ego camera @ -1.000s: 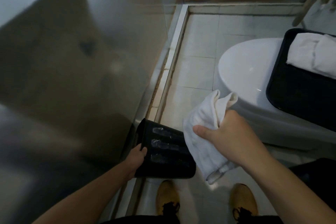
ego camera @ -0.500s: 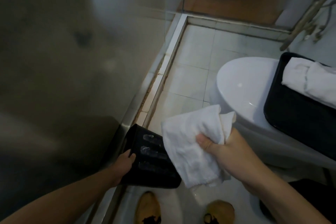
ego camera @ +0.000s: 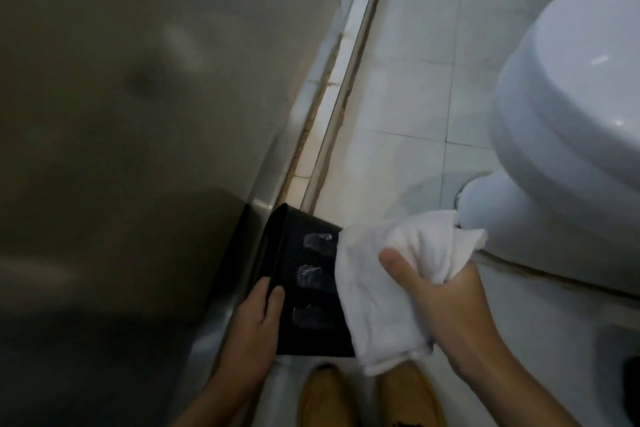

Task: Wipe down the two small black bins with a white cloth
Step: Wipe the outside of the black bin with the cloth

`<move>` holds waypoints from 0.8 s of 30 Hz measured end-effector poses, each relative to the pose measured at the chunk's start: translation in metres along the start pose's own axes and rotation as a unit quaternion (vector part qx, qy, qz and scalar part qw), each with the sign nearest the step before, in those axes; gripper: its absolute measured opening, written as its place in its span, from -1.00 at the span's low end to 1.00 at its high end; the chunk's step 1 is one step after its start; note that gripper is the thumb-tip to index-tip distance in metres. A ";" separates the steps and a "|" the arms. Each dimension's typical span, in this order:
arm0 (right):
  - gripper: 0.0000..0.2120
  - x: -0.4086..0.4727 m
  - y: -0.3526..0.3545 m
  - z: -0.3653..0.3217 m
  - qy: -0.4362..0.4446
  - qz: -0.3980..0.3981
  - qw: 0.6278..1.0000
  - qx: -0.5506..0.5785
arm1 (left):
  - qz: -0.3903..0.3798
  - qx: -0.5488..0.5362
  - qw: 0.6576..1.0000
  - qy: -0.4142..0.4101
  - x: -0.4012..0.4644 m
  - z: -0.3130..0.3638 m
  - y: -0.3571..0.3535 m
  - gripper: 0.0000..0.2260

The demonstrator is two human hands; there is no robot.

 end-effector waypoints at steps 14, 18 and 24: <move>-0.47 -0.010 -0.086 0.031 0.289 -0.042 0.943 -0.158 | 0.051 0.072 0.991 -0.105 0.004 0.014 0.004 -0.82; -0.29 -0.002 -0.102 0.036 0.264 -0.021 0.931 -0.251 | 0.056 0.061 0.991 -0.101 0.006 0.008 0.006 -0.83; -0.55 0.000 -0.111 0.028 0.320 0.040 0.902 -0.288 | 0.046 0.051 0.992 -0.109 0.006 0.009 0.005 -0.80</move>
Point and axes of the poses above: each hand's wrist, its own x-axis towards the middle knuckle, its own y-axis out of the back of the hand, z = x × y, the point moved 10 cm from there along x, towards the middle knuckle, and after that the axes turned 4 degrees about y, right-handed, at the moved point
